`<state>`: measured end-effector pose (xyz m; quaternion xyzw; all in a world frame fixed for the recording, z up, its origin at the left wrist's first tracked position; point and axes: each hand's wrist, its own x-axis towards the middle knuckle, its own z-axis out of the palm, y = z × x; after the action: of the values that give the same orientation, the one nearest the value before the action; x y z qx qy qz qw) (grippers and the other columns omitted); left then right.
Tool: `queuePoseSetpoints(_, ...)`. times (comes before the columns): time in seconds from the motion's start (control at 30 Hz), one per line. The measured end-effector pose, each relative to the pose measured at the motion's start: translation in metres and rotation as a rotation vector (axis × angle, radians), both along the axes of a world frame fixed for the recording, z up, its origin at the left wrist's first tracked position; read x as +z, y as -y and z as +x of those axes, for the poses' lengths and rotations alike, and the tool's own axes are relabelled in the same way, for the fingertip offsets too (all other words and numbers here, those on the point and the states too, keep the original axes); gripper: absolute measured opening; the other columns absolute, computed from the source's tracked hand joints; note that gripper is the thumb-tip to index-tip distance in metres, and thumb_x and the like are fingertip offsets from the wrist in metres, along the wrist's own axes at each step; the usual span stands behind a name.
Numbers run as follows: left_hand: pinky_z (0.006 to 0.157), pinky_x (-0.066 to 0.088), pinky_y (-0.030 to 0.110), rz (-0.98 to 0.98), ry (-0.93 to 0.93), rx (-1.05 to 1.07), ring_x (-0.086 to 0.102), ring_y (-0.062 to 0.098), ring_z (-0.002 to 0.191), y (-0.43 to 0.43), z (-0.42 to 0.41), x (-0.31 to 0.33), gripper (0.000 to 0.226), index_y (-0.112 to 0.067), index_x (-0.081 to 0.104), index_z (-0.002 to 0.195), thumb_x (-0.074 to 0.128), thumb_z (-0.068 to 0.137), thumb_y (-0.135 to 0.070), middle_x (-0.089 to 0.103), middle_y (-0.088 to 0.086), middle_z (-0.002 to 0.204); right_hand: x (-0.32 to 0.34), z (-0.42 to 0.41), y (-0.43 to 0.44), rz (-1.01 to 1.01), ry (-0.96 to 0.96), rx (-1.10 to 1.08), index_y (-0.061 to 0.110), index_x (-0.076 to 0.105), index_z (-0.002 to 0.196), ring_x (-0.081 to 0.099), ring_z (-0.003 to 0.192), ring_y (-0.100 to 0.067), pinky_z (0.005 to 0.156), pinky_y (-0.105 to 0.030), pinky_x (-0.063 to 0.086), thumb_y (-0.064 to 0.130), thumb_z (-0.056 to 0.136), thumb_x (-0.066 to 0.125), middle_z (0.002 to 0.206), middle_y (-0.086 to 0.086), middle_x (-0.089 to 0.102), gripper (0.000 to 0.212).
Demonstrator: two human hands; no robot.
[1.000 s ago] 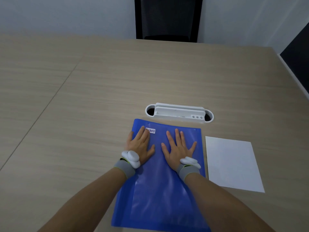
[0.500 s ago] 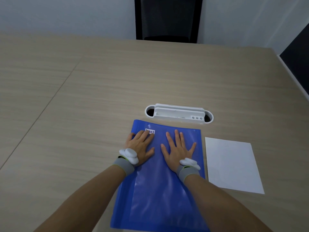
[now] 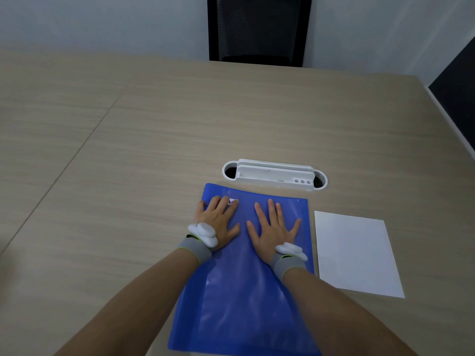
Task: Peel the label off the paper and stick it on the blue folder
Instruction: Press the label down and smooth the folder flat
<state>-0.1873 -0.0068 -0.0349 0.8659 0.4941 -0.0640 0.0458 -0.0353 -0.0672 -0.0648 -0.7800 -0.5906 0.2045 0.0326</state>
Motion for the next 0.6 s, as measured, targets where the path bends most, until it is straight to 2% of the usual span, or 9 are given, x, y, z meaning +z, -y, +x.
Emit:
queuePoseSetpoints(0.2, 0.100, 0.028, 0.045, 0.012, -0.022, 0.086, 0.030, 0.026, 0.134, 0.003, 0.002, 0.002, 0.094, -0.018, 0.017, 0.147, -0.004, 0.066, -0.060, 0.033, 0.002, 0.147, -0.002, -0.001, 0.000, 0.023, -0.002, -0.008, 0.042, -0.002, 0.146, -0.010, 0.148, -0.014, 0.112, -0.064, -0.009, 0.067, 0.073, -0.006, 0.161, 0.008, -0.009, 0.077)
queuePoseSetpoints(0.3, 0.091, 0.038, 0.046, 0.063, -0.025, 0.137, 0.045, 0.027, 0.122, 0.007, 0.002, 0.003, 0.087, -0.012, 0.031, 0.142, 0.007, 0.073, -0.059, 0.049, 0.004, 0.136, -0.002, -0.002, 0.000, 0.025, 0.001, -0.010, 0.042, -0.001, 0.146, -0.010, 0.148, -0.014, 0.112, -0.064, -0.009, 0.066, 0.077, -0.003, 0.161, 0.007, -0.009, 0.074)
queuePoseSetpoints(0.37, 0.087, 0.040, 0.045, 0.057, -0.041, 0.166, 0.049, 0.026, 0.116, 0.008, 0.002, 0.001, 0.084, -0.011, 0.036, 0.140, 0.012, 0.075, -0.058, 0.052, 0.002, 0.130, -0.002, -0.001, 0.000, 0.023, 0.001, -0.007, 0.042, -0.002, 0.146, -0.010, 0.148, -0.014, 0.112, -0.064, -0.009, 0.066, 0.079, -0.001, 0.161, 0.007, -0.009, 0.072)
queuePoseSetpoints(0.47, 0.073, 0.045, 0.040, 0.093, -0.062, 0.200, 0.058, 0.022, 0.098, 0.010, 0.003, 0.001, 0.077, -0.010, 0.054, 0.126, 0.023, 0.074, -0.058, 0.063, -0.002, 0.112, -0.002, -0.001, 0.000, 0.027, 0.002, -0.008, 0.042, -0.002, 0.146, -0.010, 0.148, -0.014, 0.112, -0.064, -0.009, 0.067, 0.072, -0.007, 0.161, 0.007, -0.009, 0.078)
queuePoseSetpoints(0.53, 0.067, 0.043, 0.038, 0.124, -0.063, 0.201, 0.059, 0.021, 0.089, 0.011, 0.003, -0.002, 0.072, -0.010, 0.062, 0.116, 0.029, 0.072, -0.056, 0.067, -0.003, 0.102, -0.002, -0.002, -0.001, 0.021, -0.002, -0.007, 0.042, -0.002, 0.146, -0.010, 0.148, -0.014, 0.112, -0.064, -0.009, 0.067, 0.079, -0.001, 0.161, 0.007, -0.009, 0.072)
queuePoseSetpoints(0.6, 0.069, 0.034, 0.037, 0.140, -0.059, 0.202, 0.051, 0.021, 0.090, 0.013, 0.004, -0.002, 0.069, -0.009, 0.065, 0.111, 0.031, 0.072, -0.054, 0.067, -0.002, 0.100, -0.001, -0.002, -0.001, 0.014, -0.008, -0.006, 0.042, -0.001, 0.146, -0.010, 0.148, -0.013, 0.112, -0.064, -0.009, 0.063, 0.088, 0.012, 0.161, 0.008, -0.009, 0.062)
